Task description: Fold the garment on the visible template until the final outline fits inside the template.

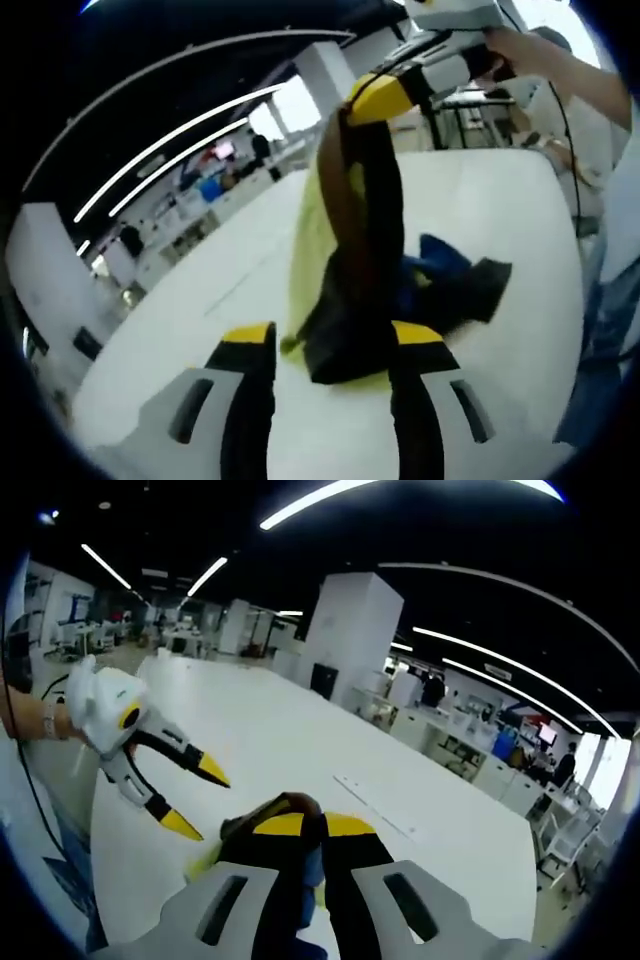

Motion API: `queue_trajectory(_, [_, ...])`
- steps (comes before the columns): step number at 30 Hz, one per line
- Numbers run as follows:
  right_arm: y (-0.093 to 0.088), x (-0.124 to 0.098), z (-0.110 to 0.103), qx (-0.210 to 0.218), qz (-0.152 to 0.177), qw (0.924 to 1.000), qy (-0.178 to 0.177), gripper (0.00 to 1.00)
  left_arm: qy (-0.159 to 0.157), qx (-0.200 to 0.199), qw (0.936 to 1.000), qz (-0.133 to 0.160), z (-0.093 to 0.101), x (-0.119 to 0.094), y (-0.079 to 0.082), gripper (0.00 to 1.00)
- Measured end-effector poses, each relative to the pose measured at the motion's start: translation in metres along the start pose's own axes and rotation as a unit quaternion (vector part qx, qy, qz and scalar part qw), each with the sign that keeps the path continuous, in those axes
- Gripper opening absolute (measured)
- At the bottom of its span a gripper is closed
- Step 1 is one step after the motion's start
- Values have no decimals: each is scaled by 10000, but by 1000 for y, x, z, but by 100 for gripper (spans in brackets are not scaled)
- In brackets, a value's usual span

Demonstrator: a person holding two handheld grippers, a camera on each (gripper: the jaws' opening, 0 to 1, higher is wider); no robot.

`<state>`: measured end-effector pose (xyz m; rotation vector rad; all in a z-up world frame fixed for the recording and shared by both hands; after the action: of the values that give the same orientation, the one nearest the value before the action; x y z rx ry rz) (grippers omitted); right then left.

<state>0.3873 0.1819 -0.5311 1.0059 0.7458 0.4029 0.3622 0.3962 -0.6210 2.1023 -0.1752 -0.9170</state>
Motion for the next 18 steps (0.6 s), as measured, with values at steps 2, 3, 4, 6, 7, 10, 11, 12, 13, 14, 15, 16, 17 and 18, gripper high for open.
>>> queue_trajectory(2, [0, 0, 0, 9, 2, 10000, -3, 5, -50, 40, 10000, -26, 1, 2, -2, 34])
queue_trajectory(3, [-1, 0, 0, 11, -1, 10000, -3, 5, -67, 80, 9999, -36, 2, 3, -3, 32])
queue_trajectory(4, [-1, 0, 0, 11, -2, 10000, -3, 5, -75, 146, 9999, -42, 4, 4, -2, 31])
queue_trajectory(6, [-1, 0, 0, 18, 4, 10000, -6, 5, -111, 195, 9997, -7, 5, 5, -1, 28])
queue_trajectory(7, [-1, 0, 0, 29, 9, 10000, -7, 5, -114, 192, 9997, 8, 5, 7, -1, 27])
queue_trajectory(10, [-2, 0, 0, 51, 15, 10000, -1, 5, -61, 253, 9997, -44, 7, 11, 0, 24])
queue_trajectory(11, [-3, -1, 0, 74, 14, 10000, 8, 5, -19, 284, 9996, -85, 7, 13, -1, 23])
queue_trajectory(12, [-3, -1, 0, 85, 13, 10000, 5, 5, -27, 276, 9995, -123, 8, 14, -1, 23])
queue_trajectory(13, [-4, -1, 1, 95, 8, 10000, -6, 5, -51, 268, 9995, -140, 10, 15, -2, 22])
queue_trajectory(14, [-4, -2, 1, 101, 7, 9999, -10, 5, -60, 253, 9995, -154, 11, 16, -2, 21])
queue_trajectory(15, [-5, -2, 1, 111, 6, 9999, -10, 5, -90, 275, 9994, -185, 12, 17, -3, 20])
queue_trajectory(16, [-5, -2, 1, 112, -1, 9999, -9, 5, -111, 301, 9992, -225, 13, 18, -4, 17])
queue_trajectory(17, [-6, -3, 1, 113, -8, 9999, -6, 5, -105, 304, 9992, -248, 13, 19, -4, 17])
queue_trajectory(18, [-6, -3, 1, 116, -10, 9999, -4, 5, -95, 300, 9992, -257, 14, 20, -4, 16])
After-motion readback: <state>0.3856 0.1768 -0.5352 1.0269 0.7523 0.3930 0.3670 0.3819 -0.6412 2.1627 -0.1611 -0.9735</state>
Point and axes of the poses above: the point that each gripper's makers call its tool centre point, and the gripper's own axes: x roughly forward along the fingers, z roughly to its right, y roughly out of its top, the point moved 9 cm from there along -x, roughly backward along the fingers, and after that the axes turned 6 degrees about -z, right-handed, at the moved point
